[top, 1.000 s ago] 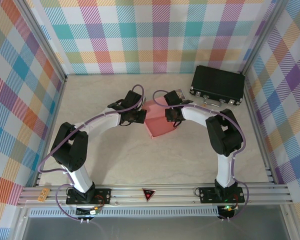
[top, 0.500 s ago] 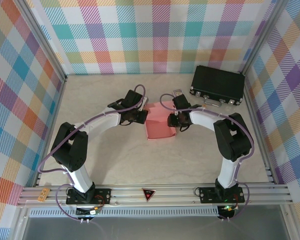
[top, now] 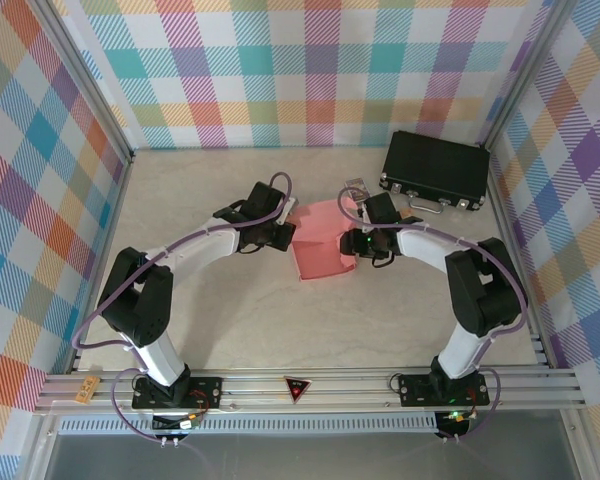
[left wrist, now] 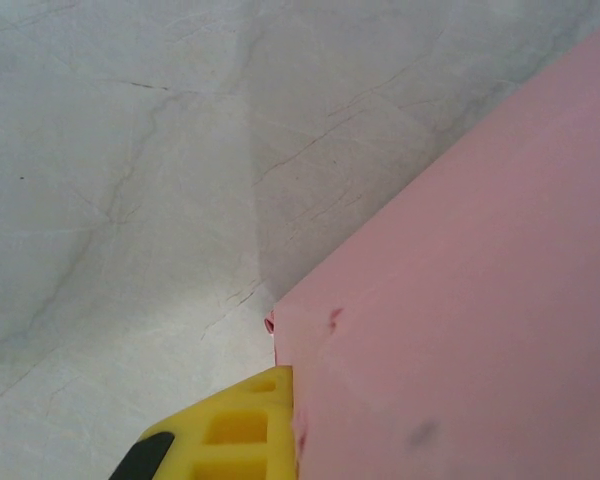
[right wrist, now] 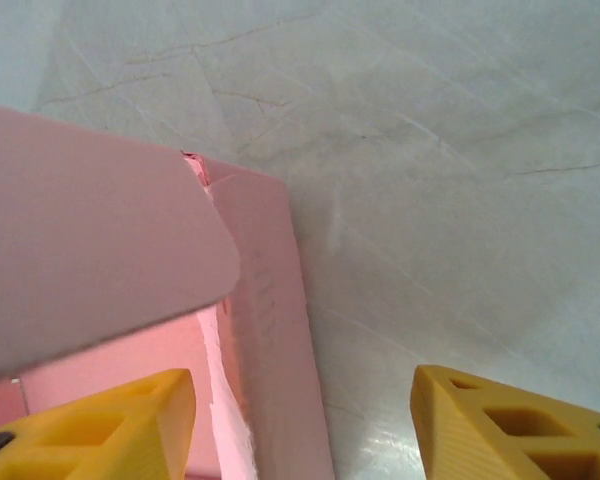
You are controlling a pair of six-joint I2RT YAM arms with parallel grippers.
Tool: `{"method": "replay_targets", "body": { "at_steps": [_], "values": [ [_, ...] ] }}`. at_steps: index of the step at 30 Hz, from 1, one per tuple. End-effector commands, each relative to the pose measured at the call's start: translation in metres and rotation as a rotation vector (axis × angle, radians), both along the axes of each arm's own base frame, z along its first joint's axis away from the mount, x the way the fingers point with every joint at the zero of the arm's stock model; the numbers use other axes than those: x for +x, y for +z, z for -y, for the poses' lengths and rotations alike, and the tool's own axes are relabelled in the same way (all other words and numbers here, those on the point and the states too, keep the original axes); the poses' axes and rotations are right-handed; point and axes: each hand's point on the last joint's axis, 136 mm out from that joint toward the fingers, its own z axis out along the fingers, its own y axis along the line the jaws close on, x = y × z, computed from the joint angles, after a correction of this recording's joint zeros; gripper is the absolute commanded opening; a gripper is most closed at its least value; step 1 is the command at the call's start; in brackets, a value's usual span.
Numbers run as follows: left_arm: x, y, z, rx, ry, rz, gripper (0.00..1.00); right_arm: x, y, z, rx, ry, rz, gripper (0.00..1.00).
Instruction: Fold the paper box
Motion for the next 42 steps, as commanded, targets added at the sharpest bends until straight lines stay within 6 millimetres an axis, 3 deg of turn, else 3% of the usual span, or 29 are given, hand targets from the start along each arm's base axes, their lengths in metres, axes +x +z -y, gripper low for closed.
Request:
{"method": "replay_targets", "body": {
  "at_steps": [1, 9, 21, 31, 42],
  "values": [
    [-0.005, 0.013, 0.005, -0.016, -0.039, 0.032, 0.0, 0.002, 0.02, -0.004, 0.071, -0.001, 0.044, 0.61],
    [-0.004, 0.012, 0.008, -0.016, -0.047, 0.027, 0.0, -0.007, 0.024, 0.013, 0.082, -0.018, 0.064, 0.57],
    [-0.004, 0.01, 0.01, -0.017, -0.053, 0.02, 0.0, -0.015, 0.003, -0.004, 0.071, 0.095, 0.023, 0.42],
    [-0.001, 0.011, 0.01, -0.013, -0.045, 0.02, 0.0, -0.022, -0.021, -0.003, -0.019, 0.09, -0.025, 0.21],
    [-0.001, 0.008, 0.009, -0.004, -0.043, 0.012, 0.0, -0.024, -0.037, 0.005, -0.192, 0.091, -0.041, 0.16]
  ]
}}
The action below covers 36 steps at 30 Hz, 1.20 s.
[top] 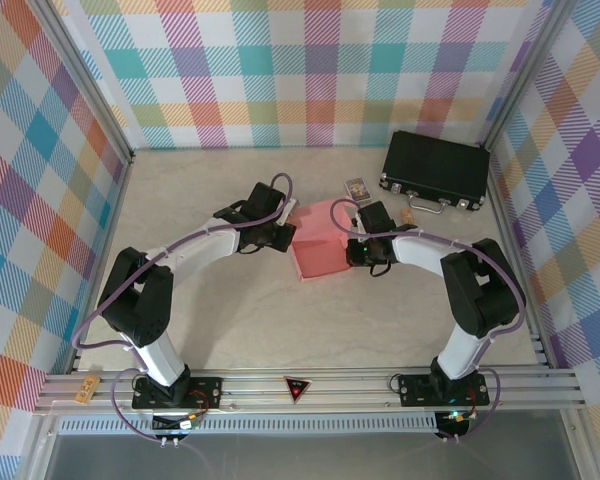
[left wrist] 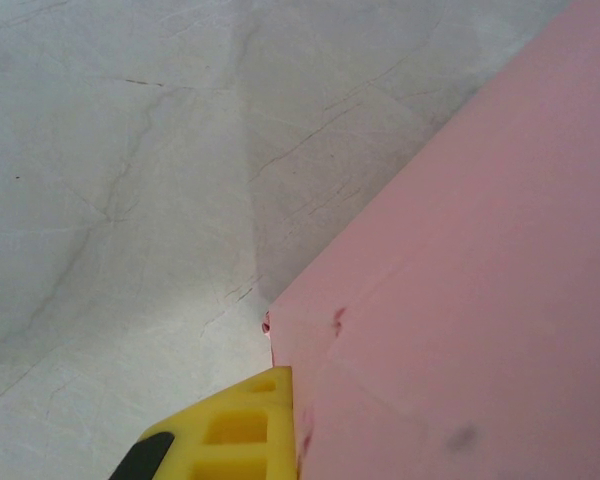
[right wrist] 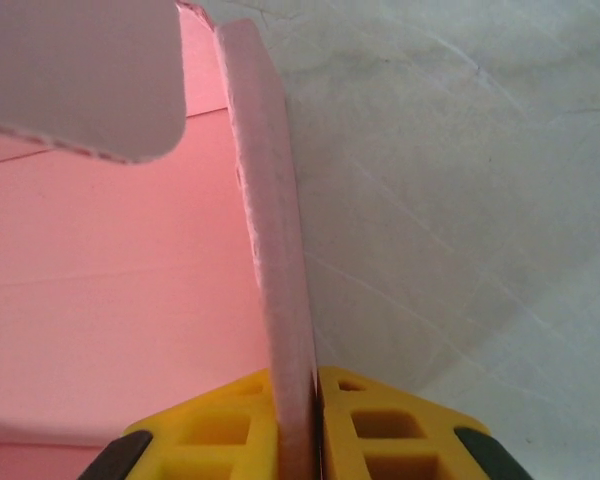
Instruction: Fold the paper box
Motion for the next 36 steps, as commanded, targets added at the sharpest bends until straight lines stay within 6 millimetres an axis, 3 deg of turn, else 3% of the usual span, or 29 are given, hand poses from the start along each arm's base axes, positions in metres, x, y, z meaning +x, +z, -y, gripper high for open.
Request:
{"method": "replay_targets", "body": {
  "at_steps": [1, 16, 25, 30, 36],
  "values": [
    [0.001, 0.01, 0.009, -0.013, -0.029, 0.016, 0.0, -0.009, -0.016, 0.008, -0.106, 0.009, -0.042, 0.16],
    [0.003, 0.012, 0.01, -0.011, -0.035, 0.023, 0.0, -0.012, -0.036, 0.03, -0.295, -0.055, -0.095, 0.15],
    [0.003, 0.013, 0.009, -0.008, -0.039, 0.028, 0.0, -0.014, -0.04, 0.032, -0.368, -0.069, -0.1, 0.13],
    [0.003, 0.014, 0.01, -0.011, -0.045, 0.03, 0.0, -0.011, -0.027, 0.024, -0.324, -0.071, -0.076, 0.14],
    [0.003, 0.02, 0.014, -0.029, -0.06, 0.044, 0.0, -0.007, -0.001, 0.002, -0.177, -0.07, -0.037, 0.28]
  ]
}}
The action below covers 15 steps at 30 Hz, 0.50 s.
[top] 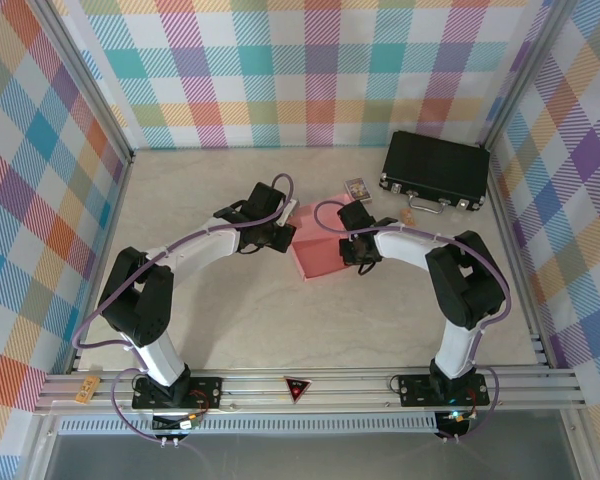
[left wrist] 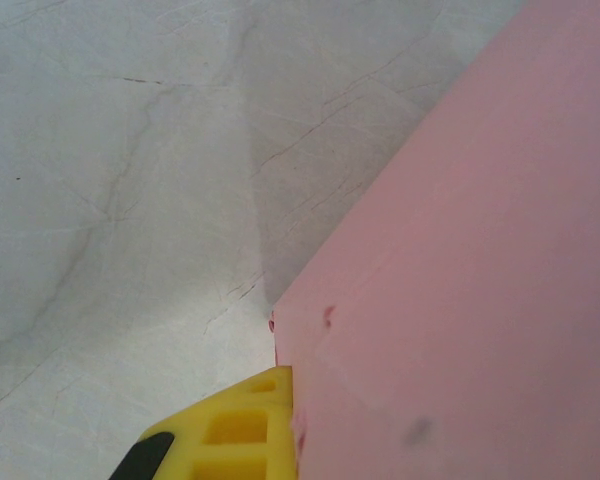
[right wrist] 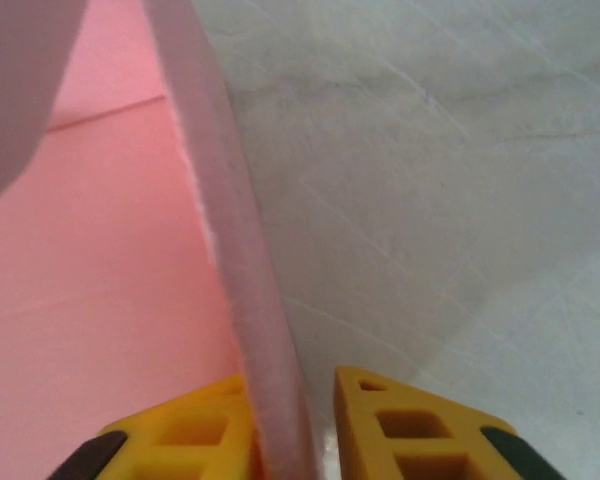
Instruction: Fold the paper box
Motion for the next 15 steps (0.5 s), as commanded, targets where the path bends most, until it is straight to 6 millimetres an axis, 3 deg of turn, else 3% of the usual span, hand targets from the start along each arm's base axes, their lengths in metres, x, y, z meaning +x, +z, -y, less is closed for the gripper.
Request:
{"method": "replay_targets", "body": {
  "at_steps": [1, 5, 15],
  "values": [
    [0.004, 0.022, 0.015, -0.047, -0.045, 0.042, 0.0, -0.012, 0.008, -0.003, 0.051, -0.011, -0.034, 0.3],
    [0.004, 0.025, 0.016, -0.055, -0.051, 0.051, 0.07, -0.012, 0.012, -0.006, 0.071, -0.019, -0.028, 0.35],
    [0.002, 0.032, 0.014, -0.064, -0.054, 0.077, 0.44, -0.013, 0.018, -0.006, 0.099, -0.038, -0.012, 0.48]
  ]
}}
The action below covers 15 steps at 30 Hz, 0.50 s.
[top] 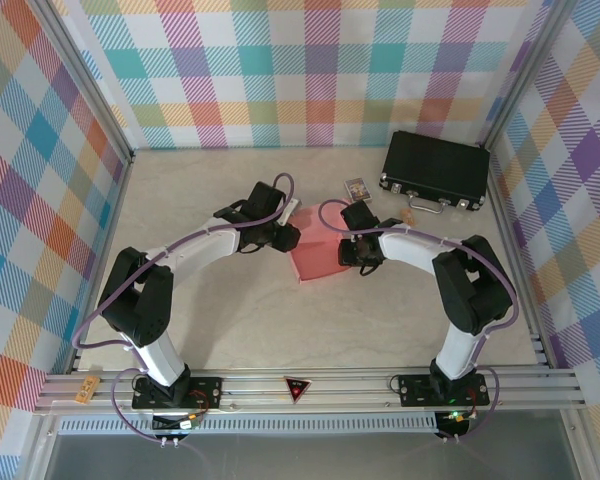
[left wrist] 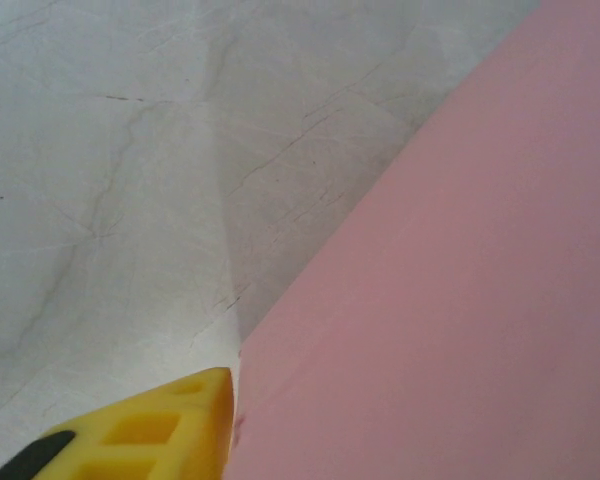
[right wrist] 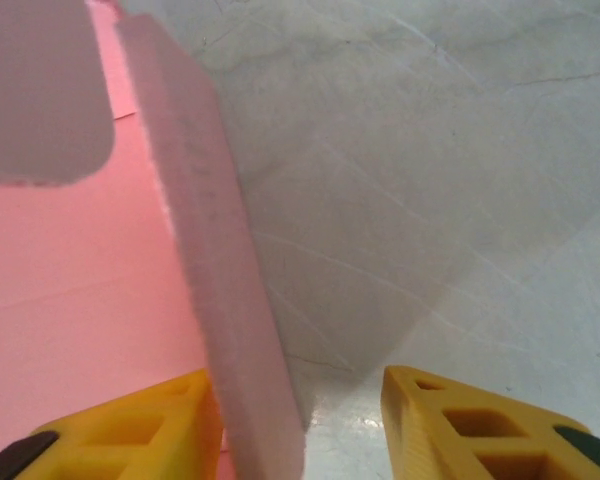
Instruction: Fold the paper box
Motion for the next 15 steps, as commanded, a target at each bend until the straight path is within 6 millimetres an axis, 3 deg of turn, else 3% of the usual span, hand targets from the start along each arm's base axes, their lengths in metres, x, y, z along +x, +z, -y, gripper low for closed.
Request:
{"method": "replay_targets", "body": {
  "at_steps": [1, 10, 15],
  "values": [
    [0.002, 0.029, 0.007, -0.043, -0.021, 0.066, 0.47, -0.002, 0.009, -0.002, 0.03, -0.013, 0.013, 0.48],
    [-0.008, 0.052, -0.005, -0.049, -0.017, 0.145, 0.83, -0.004, 0.028, -0.002, 0.089, -0.023, 0.048, 0.58],
    [-0.015, 0.077, -0.022, -0.049, 0.021, 0.234, 0.89, -0.005, 0.045, 0.0, 0.156, -0.032, 0.075, 0.6]
  ]
}}
